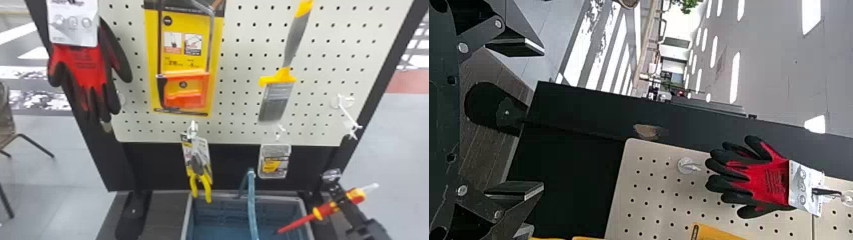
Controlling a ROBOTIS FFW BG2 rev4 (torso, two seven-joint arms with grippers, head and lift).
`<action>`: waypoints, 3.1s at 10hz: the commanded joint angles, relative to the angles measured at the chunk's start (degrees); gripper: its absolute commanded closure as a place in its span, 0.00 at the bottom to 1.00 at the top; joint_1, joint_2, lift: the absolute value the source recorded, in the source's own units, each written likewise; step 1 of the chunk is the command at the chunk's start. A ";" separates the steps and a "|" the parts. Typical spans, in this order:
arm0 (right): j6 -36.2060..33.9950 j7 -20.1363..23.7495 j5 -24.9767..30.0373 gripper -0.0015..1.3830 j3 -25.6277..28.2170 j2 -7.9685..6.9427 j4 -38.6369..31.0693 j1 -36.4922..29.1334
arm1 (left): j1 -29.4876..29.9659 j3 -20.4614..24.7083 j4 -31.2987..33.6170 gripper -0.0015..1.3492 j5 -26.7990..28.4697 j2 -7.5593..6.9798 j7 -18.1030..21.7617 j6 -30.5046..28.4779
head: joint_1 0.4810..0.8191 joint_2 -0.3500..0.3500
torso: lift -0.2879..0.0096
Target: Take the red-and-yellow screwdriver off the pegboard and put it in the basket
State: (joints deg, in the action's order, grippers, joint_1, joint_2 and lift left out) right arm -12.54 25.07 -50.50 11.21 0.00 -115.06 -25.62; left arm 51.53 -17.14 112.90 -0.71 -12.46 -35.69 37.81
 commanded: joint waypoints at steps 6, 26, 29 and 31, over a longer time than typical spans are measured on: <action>0.59 -0.11 -0.92 0.88 -7.96 -0.05 6.42 0.98 | -0.43 -0.17 -0.74 0.24 -0.08 -0.02 0.00 0.43 | 0.20 0.50 | 0.63; -5.91 0.59 1.45 0.17 -10.42 0.18 10.08 5.65 | -1.29 -0.79 -1.73 0.24 -0.70 -0.64 0.00 1.04 | 0.20 0.50 | 0.63; -5.74 0.68 1.10 0.17 -10.42 0.18 9.79 5.41 | -1.42 -0.97 -1.87 0.24 -0.70 -0.81 0.00 1.04 | 0.20 0.50 | 0.63; -5.56 0.68 0.84 0.17 -10.42 0.18 9.65 5.16 | -1.42 -0.97 -1.87 0.24 -0.70 -0.81 0.00 1.04 | 0.20 0.50 | 0.63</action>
State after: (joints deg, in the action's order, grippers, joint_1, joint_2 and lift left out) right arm -18.18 25.75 -49.58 0.79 0.18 -105.30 -20.38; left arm 50.11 -18.10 111.03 -1.40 -13.27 -35.68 38.85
